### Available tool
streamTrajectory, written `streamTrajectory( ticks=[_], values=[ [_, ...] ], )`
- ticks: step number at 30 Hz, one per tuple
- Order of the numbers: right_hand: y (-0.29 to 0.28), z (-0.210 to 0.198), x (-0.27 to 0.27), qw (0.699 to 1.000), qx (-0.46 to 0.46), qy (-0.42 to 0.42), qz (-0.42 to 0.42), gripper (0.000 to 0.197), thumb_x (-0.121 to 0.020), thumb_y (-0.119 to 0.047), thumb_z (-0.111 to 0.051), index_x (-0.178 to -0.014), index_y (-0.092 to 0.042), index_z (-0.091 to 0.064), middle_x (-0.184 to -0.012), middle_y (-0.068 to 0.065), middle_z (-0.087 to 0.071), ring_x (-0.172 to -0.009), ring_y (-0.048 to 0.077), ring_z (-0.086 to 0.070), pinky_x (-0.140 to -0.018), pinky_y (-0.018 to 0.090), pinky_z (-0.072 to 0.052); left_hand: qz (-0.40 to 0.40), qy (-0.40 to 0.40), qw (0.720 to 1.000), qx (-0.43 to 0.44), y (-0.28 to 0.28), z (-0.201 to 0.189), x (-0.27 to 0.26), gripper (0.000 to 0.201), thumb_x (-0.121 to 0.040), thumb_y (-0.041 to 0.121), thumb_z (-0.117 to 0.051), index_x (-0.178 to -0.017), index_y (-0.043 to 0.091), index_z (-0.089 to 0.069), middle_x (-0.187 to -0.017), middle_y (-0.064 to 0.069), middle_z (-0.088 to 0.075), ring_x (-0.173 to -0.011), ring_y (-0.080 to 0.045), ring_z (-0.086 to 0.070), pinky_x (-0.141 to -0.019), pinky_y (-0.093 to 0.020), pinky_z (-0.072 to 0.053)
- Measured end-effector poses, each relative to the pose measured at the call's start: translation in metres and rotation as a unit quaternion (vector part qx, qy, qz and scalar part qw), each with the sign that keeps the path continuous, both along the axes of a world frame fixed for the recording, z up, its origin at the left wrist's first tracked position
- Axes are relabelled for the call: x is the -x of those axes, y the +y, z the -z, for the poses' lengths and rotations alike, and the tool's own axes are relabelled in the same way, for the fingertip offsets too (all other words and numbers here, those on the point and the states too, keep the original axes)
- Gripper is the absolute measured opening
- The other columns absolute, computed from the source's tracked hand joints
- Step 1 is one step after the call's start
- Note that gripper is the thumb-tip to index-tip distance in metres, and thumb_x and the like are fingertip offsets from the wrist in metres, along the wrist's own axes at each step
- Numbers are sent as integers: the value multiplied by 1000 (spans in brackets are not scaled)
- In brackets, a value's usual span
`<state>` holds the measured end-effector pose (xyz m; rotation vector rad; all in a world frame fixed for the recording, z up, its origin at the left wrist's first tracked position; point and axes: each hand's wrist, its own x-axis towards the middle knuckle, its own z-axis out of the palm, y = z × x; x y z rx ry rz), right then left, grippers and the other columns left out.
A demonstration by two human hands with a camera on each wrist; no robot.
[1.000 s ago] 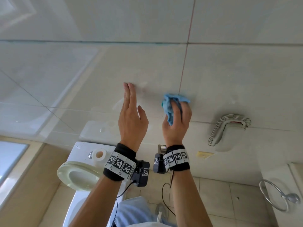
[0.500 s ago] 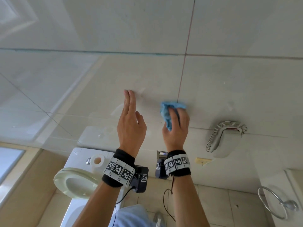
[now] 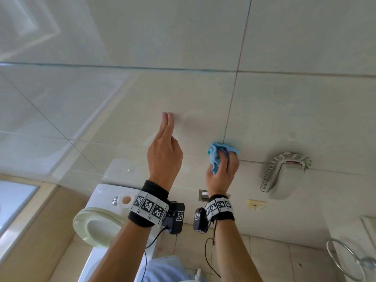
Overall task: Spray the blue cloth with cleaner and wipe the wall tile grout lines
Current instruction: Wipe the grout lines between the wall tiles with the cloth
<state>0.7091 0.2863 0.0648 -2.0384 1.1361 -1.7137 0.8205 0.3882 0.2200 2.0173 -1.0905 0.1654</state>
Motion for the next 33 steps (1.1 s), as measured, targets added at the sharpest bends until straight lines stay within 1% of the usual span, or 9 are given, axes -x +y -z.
streamTrajectory(
  ticks=[5, 7, 10, 14, 17, 20, 25, 29, 33],
  values=[
    [8, 19, -3, 998, -43, 45, -6, 62, -73, 10, -78, -127, -11, -55, -138, 13, -44, -127, 35, -47, -118, 26, -34, 8, -1, 1000, -7, 4, 0, 0, 74, -97, -1, -45, -163, 28, -30, -168, 9, -31, -85, -15, -70, -59, -7, -36],
    [12, 20, -6, 997, -55, 49, 0, 68, -70, 13, -81, -128, -12, -54, -140, 12, -43, -129, 34, -46, -110, 38, -42, 6, -9, 1000, -10, 6, -1, -1, 74, -97, -1, -44, -163, 28, -30, -168, 9, -30, -108, -15, -71, -60, -3, -34],
    [13, 18, -11, 998, -52, 40, 9, 69, -69, 15, -81, -127, -12, -55, -140, 13, -43, -129, 35, -46, -108, 41, -43, 1, -17, 1000, -11, 5, -2, -3, 73, -97, -2, -44, -163, 28, -31, -168, 9, -30, -131, -15, -61, -64, 1, -32],
    [13, 17, -14, 998, -50, 33, 7, 70, -68, 14, -83, -126, -14, -54, -139, 12, -43, -129, 34, -46, -107, 41, -44, 3, -16, 1000, -2, 4, -1, -3, 73, -96, -2, -44, -162, 27, -32, -168, 8, -31, -125, -20, -65, -72, -9, -39],
    [15, 9, -14, 998, -53, 21, -5, 70, -69, 12, -86, -126, -14, -55, -139, 11, -44, -128, 33, -48, -106, 38, -47, -2, -10, 1000, 1, 1, 1, 0, 73, -95, -2, -44, -161, 26, -33, -168, 6, -32, -100, -26, -72, -64, -21, -44],
    [13, -25, -20, 999, -17, 7, -27, 68, -71, 10, -83, -127, -16, -55, -138, 9, -44, -125, 30, -50, -107, 31, -45, -12, -15, 1000, -5, -2, -1, 3, 71, -96, -3, -43, -161, 25, -35, -167, 5, -32, -112, -27, -71, -63, -20, -46],
    [-3, -128, -21, 994, 78, -72, -33, 50, -78, 6, -71, -125, -8, -63, -137, 8, -46, -125, 28, -49, -112, 12, -35, -28, -24, 999, 16, 0, -18, 3, 64, -97, -3, -44, -156, 21, -45, -162, 3, -42, -144, -13, -49, -93, -35, -59],
    [-17, -206, -12, 981, 102, -163, 9, 35, -82, 8, -77, -115, 1, -72, -132, 17, -59, -122, 32, -57, -104, 31, -50, -40, -36, 997, 57, 1, -35, -5, 62, -98, -3, -46, -155, 20, -47, -162, 5, -42, -138, -15, -56, -92, -34, -59],
    [-20, -231, -12, 977, 106, -184, 14, 27, -86, 4, -77, -113, 4, -72, -128, 18, -64, -120, 34, -61, -98, 41, -55, -44, -44, 995, 78, -2, -45, -12, 61, -98, -3, -46, -154, 21, -49, -160, 3, -45, -126, -27, -65, -81, -35, -61]
  ],
)
